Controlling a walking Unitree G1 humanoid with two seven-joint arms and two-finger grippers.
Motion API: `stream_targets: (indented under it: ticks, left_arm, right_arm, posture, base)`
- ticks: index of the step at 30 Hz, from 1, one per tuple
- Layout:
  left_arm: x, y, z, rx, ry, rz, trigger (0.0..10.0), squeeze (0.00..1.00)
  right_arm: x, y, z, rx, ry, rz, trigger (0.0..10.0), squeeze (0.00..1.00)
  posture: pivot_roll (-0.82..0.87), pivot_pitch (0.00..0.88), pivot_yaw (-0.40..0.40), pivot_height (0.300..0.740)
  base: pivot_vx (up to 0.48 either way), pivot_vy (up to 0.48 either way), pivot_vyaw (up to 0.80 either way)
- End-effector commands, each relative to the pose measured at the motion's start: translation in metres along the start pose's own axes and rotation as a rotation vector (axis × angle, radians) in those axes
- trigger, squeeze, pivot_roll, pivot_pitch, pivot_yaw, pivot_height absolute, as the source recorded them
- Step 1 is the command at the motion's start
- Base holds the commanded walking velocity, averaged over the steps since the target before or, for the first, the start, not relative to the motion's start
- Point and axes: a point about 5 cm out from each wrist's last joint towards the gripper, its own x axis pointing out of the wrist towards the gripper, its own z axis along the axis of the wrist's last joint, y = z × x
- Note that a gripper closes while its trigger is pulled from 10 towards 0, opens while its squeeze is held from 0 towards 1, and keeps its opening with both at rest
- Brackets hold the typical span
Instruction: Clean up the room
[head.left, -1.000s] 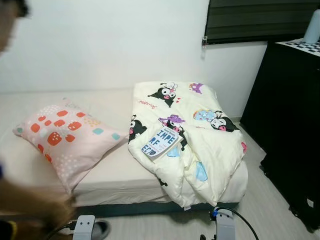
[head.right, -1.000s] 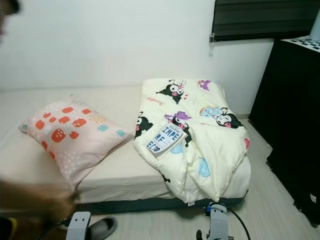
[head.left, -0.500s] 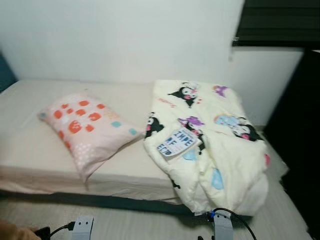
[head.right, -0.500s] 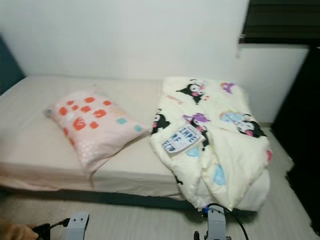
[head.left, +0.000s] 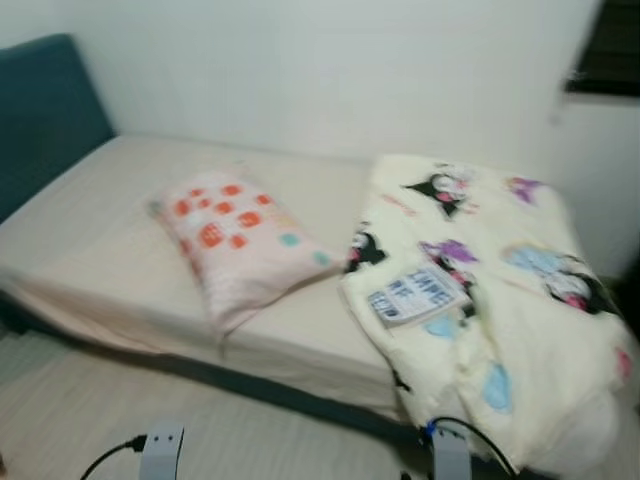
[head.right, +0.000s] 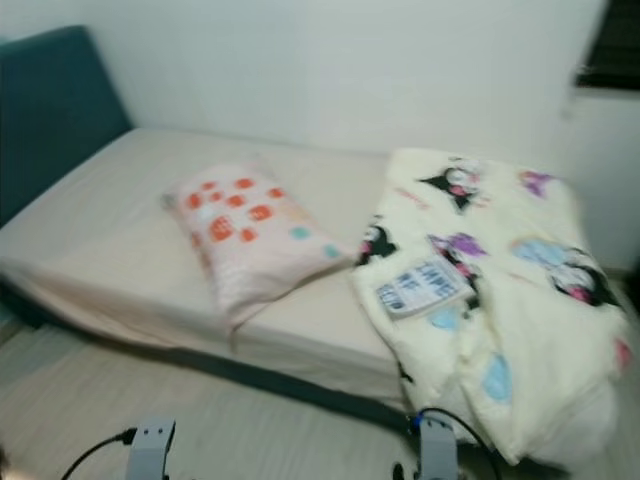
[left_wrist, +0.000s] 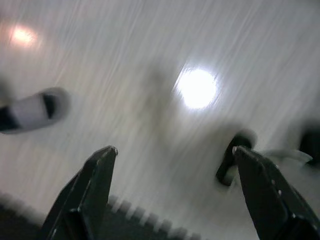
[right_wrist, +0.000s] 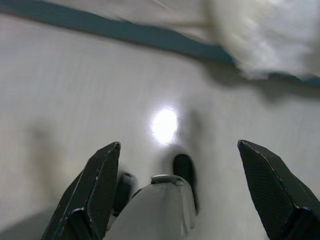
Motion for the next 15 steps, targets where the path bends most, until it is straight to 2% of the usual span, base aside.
stream_targets:
  ticks: [1,5,11,15]
  left_arm:
    - [0.001,-0.008,0.012,0.008,-0.037,-0.028,10.0,0.0]
    - [0.001,-0.01,0.012,0.013,-0.038,-0.033,10.0,0.0]
    - [0.001,-0.018,0.009,0.002,-0.036,-0.06,10.0,0.0]
    - [0.001,-0.019,0.009,-0.035,-0.039,-0.066,10.0,0.0]
  right_arm:
    - [-0.001,-0.01,-0.003,0.0,0.011,-0.032,10.0,0.0]
    - [-0.001,-0.011,-0.002,0.0,0.009,-0.034,10.0,0.0]
    - [-0.001,-0.014,0.004,0.004,-0.012,-0.049,10.0,0.0]
    - [0.0,-0.015,0.006,0.002,-0.013,-0.059,10.0,0.0]
  posture:
    - [-0.13,0.055,-0.017,0.74]
    - [-0.13,0.054,-0.022,0.74]
    - [-0.13,0.056,-0.039,0.74]
    - [-0.13,0.053,-0.045,0.74]
  base:
    - [0.0,0.0,0.8]
    - [0.0,0.0,0.8]
    - [0.0,-0.48,0.0]
    - [0.0,0.0,0.0]
